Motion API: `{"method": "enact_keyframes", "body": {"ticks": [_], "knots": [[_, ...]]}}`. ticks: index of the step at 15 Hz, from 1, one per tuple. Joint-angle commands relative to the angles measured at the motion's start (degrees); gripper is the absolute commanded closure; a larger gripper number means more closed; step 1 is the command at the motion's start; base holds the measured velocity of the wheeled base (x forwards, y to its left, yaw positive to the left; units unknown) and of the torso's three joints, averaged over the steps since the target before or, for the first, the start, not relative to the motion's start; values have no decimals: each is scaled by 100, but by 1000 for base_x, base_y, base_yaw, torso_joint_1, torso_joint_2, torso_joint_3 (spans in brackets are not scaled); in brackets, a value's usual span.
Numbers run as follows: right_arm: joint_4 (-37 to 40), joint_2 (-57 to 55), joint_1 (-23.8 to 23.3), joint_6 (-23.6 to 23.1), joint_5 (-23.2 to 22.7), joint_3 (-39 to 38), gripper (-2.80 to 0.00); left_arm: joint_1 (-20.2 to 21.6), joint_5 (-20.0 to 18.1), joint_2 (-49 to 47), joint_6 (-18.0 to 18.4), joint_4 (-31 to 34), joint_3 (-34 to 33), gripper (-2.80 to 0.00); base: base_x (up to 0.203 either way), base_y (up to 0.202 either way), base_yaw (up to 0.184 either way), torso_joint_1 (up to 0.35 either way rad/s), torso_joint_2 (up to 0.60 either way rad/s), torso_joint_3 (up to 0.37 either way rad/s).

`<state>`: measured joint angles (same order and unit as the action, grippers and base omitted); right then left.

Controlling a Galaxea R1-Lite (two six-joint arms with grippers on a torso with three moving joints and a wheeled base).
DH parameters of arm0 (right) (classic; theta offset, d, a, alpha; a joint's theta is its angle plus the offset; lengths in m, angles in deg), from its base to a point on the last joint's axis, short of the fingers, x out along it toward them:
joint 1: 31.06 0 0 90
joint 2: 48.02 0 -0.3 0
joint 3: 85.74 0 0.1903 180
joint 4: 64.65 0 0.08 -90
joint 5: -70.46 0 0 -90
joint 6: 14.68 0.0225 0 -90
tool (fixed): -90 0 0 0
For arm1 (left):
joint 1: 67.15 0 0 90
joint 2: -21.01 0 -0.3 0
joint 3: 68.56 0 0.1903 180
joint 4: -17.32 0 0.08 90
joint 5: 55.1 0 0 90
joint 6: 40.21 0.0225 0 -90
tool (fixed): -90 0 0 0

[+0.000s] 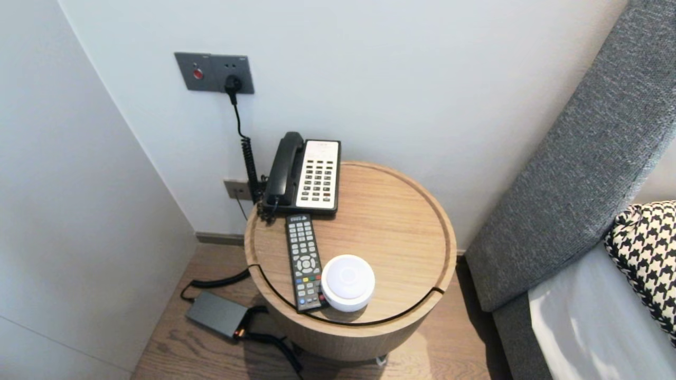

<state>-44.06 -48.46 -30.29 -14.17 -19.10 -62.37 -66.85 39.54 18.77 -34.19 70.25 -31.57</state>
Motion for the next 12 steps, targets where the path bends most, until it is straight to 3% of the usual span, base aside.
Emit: {"method": "enact_keyframes", "body": {"ticks": [1,2,5,7,9,12], "knots": [[-3,-9,2,2,0,-141,0,5,-7,244,43,-90,-113,0,0,0,0,0,0,0],[-3,-9,2,2,0,-141,0,5,-10,242,43,-430,-216,0,0,0,0,0,0,0],[-3,-9,2,2,0,-141,0,5,-230,241,18,-2291,-942,0,0,0,0,0,0,0],[-3,-9,2,2,0,-141,0,5,-360,244,14,-2606,-1107,0,0,0,0,0,0,0],[-3,-9,2,2,0,-141,0,5,-449,241,31,-3430,-1431,0,0,0,0,0,0,0],[-3,-9,2,2,0,-141,0,-13,-540,230,-303,-3090,-1433,0,0,0,0,0,0,0]]}}
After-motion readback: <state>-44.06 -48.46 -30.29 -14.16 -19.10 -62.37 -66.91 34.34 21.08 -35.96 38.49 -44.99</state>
